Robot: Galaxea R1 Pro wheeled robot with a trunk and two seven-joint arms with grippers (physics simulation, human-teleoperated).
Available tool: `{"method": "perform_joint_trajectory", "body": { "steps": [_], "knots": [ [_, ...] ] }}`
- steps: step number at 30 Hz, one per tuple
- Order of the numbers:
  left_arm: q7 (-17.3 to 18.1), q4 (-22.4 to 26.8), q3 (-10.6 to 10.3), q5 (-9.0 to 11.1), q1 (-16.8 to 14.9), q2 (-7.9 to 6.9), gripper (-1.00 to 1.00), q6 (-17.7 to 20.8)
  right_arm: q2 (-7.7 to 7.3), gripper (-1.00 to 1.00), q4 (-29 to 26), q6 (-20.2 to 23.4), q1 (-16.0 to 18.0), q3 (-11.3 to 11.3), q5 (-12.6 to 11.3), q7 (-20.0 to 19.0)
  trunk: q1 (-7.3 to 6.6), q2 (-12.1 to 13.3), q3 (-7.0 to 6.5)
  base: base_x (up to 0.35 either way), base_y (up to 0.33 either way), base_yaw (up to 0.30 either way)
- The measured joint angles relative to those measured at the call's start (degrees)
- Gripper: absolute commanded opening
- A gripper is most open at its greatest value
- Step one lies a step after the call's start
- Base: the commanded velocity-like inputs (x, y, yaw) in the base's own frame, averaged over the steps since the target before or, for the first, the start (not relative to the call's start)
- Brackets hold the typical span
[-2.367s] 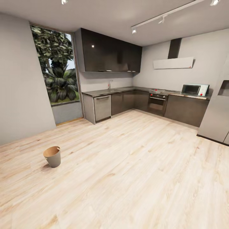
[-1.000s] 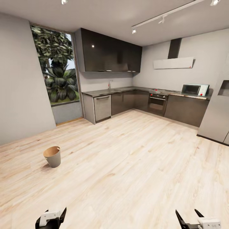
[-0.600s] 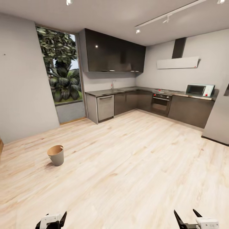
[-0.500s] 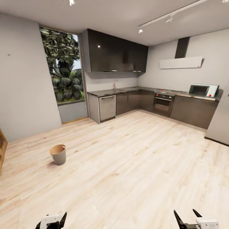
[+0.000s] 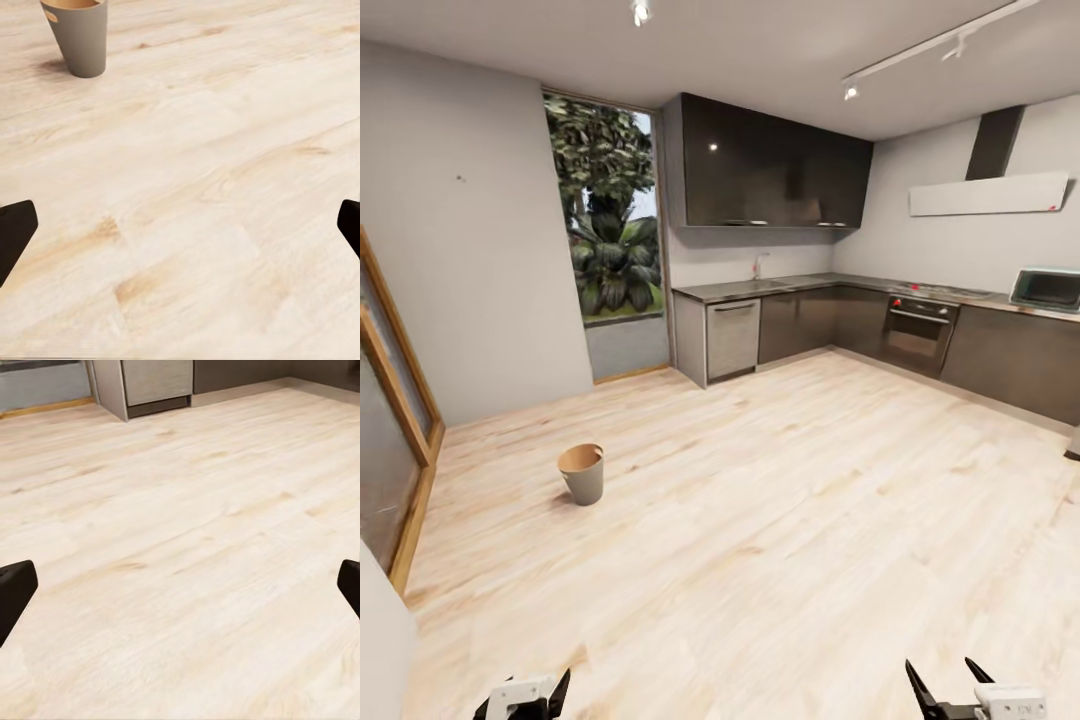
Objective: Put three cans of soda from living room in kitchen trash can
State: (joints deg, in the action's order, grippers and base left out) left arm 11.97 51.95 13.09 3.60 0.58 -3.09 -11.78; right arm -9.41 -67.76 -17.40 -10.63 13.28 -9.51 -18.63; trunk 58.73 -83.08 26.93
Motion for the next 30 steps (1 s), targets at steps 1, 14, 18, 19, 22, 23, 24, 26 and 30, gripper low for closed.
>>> {"method": "perform_joint_trajectory", "body": {
  "steps": [1,14,18,19,22,23,24,26,30],
  "knots": [
    [0.0,0.0,0.0,0.0,0.0,0.00,1.00,0.0,0.00,1.00,0.0,0.0,0.0,0.0,0.0,0.0,0.00,0.0,0.00,0.000,0.000,0.247],
    [0.0,0.0,0.0,0.0,0.0,-0.01,1.00,0.0,0.00,1.00,0.0,-0.1,0.0,-0.1,0.0,0.0,0.00,0.0,0.00,0.025,-0.015,0.245],
    [-0.2,0.0,0.0,0.0,0.0,-0.06,1.00,0.0,0.13,1.00,0.0,-0.1,0.0,-0.2,0.0,-0.1,0.00,0.0,0.00,0.218,-0.117,0.142],
    [-0.3,0.0,0.0,0.0,0.0,-0.07,1.00,0.0,0.39,1.00,0.0,-0.1,0.0,-0.2,0.0,-0.1,0.00,0.0,0.00,0.265,-0.137,0.053],
    [-0.3,0.0,0.0,0.0,0.0,-0.07,1.00,0.1,0.56,1.00,0.0,-0.1,0.0,-0.2,0.0,-0.1,0.00,0.0,0.00,0.274,-0.141,0.034],
    [-0.3,0.0,0.0,0.0,0.0,-0.07,1.00,0.1,0.61,1.00,0.0,-0.1,0.0,-0.2,0.0,-0.1,0.00,0.0,0.00,0.283,-0.145,0.017],
    [-0.3,0.0,0.0,0.0,0.0,-0.08,1.00,0.1,0.69,1.00,0.0,-0.1,0.0,-0.2,0.0,-0.1,0.00,0.0,0.00,0.284,-0.146,0.014],
    [-0.3,0.0,0.0,0.0,0.0,-0.08,1.00,0.1,0.76,1.00,0.0,-0.1,0.0,-0.2,0.0,-0.1,0.00,0.0,0.00,0.286,-0.146,0.010],
    [-0.3,0.0,0.0,0.0,0.0,-0.08,1.00,0.1,0.85,1.00,0.0,-0.1,0.0,-0.2,0.0,-0.1,0.00,0.0,0.00,0.289,-0.148,0.003]
  ]
}}
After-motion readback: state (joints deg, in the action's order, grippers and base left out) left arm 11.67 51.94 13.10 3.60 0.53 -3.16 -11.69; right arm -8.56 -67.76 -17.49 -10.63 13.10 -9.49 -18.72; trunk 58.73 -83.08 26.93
